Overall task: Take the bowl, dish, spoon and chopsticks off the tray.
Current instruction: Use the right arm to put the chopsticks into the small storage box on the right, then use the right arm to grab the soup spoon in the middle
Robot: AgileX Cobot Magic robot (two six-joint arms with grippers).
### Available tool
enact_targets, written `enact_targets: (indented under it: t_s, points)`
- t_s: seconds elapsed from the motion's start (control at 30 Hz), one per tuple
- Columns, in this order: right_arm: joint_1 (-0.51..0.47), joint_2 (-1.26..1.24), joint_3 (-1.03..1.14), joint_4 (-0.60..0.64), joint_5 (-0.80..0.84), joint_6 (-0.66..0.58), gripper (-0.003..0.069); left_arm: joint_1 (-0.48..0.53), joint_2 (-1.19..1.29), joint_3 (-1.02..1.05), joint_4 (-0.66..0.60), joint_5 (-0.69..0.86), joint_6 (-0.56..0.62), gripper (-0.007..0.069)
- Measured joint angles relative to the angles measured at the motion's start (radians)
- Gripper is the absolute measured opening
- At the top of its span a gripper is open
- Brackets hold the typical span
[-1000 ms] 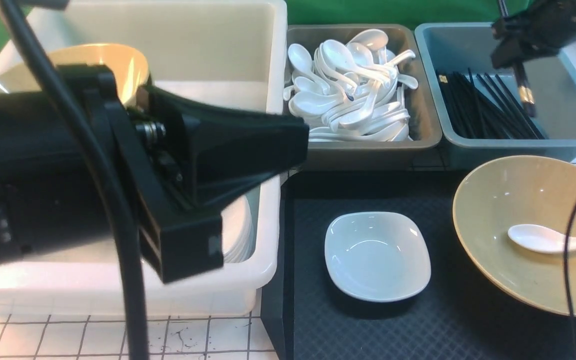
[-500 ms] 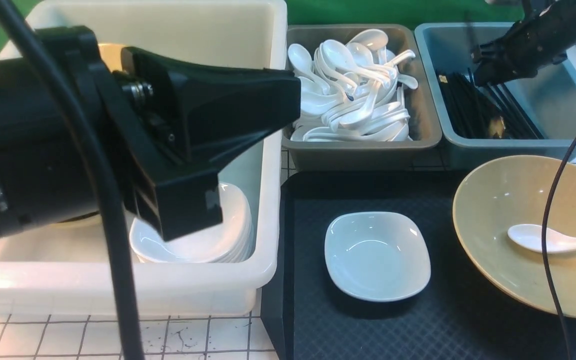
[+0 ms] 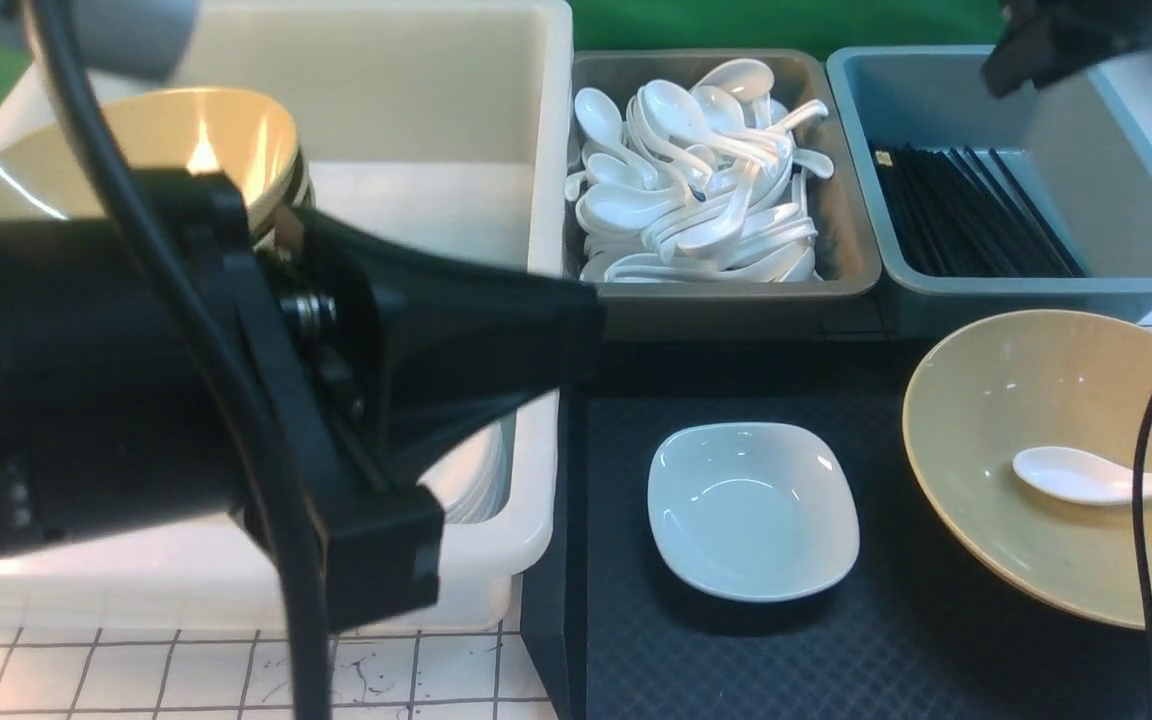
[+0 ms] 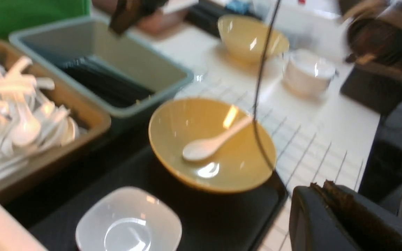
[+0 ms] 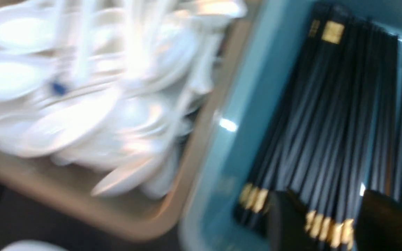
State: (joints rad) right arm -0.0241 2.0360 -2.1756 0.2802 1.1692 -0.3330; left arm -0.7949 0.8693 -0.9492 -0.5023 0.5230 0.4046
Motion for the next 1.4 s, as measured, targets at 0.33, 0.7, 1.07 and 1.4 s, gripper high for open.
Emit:
enact_targets:
  t_s: [0.33,0.7,1.07,1.4]
  points:
    - [0.114,-0.403,0.656,-0.258,0.001,-0.171,0.0198,0.0,0.0,0.0,0.003,0.026,-0.001,-0.0001]
    - [0.114,-0.458,0.94,-0.435,-0.046,-0.371,0.0526,0.0,0.0,0.0,0.004,0.049,-0.034,-0.0001]
    - [0.103,-0.298,0.94,-0.554,-0.177,-0.403,0.0584,0.0,0.0,0.0,0.004,0.053,-0.034,-0.0001]
    - [0.103,-0.245,0.94,-0.61,-0.194,-0.373,0.0582,0.0,0.0,0.0,0.004,0.056,-0.034,-0.0001]
